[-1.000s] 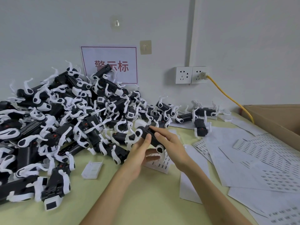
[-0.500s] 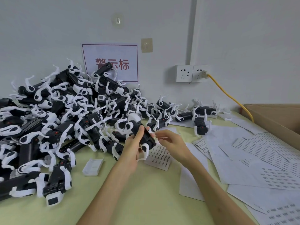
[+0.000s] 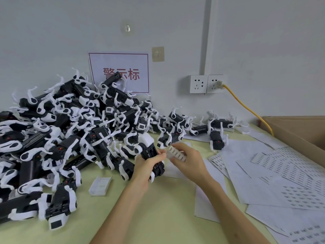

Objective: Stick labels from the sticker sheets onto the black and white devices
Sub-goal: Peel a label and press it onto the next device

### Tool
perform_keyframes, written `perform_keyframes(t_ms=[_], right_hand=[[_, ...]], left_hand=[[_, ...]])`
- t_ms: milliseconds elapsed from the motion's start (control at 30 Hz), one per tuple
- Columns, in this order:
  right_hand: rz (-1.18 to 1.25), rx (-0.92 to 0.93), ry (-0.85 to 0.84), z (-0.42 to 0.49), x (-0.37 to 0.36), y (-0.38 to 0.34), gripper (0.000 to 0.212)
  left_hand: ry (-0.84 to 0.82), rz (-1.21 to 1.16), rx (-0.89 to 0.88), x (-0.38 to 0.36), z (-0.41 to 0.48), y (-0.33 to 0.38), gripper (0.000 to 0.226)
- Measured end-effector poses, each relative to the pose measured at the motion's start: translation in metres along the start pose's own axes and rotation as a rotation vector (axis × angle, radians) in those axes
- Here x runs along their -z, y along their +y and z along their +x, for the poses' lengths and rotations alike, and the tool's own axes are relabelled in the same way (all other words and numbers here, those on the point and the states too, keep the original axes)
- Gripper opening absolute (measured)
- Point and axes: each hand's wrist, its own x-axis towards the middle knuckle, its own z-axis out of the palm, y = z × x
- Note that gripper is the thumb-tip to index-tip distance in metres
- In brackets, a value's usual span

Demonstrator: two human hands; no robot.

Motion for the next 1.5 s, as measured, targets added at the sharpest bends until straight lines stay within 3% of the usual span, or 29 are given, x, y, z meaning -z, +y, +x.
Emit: perform_keyframes(t_ms=[133, 300, 433, 700, 867, 1000, 1133, 1267, 1500], right_hand=[[0.11, 0.108, -0.036, -0.003, 0.004, -0.011, 0.04], [0.158, 0.118, -0.094, -0.007, -0.001, -0.021, 0.049], [0.262, 0.143, -0.013, -0.007, 0.002, -0.025, 0.034], [0.079, 0.193, 0.089, -0.005, 0.0, -0.025, 0.017], [0.055, 0.194, 0.07, -0.005, -0.003, -0.024, 0.013], [0.075, 0.238, 0.111, -0.006, -0.003, -0.025, 0.019], [0.012, 0.294, 0.146, -0.006, -0.002, -0.026, 0.017], [0.048, 0.226, 0.108, -0.007, -0.004, -0.027, 0.007], [0.107, 0.136, 0.067, -0.009, -0.003, -0.03, 0.011]], left_hand=[[0.033, 0.018, 0.007, 0.001, 0.0, 0.001, 0.016], [0.027, -0.021, -0.073, -0.002, -0.003, 0.003, 0.018], [0.052, -0.023, -0.114, -0.002, 0.0, 0.0, 0.033], [0.101, -0.013, -0.219, -0.003, 0.002, -0.006, 0.041], [0.08, 0.043, -0.305, -0.003, 0.002, -0.007, 0.027], [0.073, 0.079, -0.322, -0.002, 0.004, -0.01, 0.034], [0.09, 0.134, -0.358, -0.003, 0.0, -0.01, 0.016], [0.084, 0.284, -0.414, -0.003, 0.003, -0.017, 0.036], [0.017, 0.379, -0.52, -0.003, 0.003, -0.016, 0.041]])
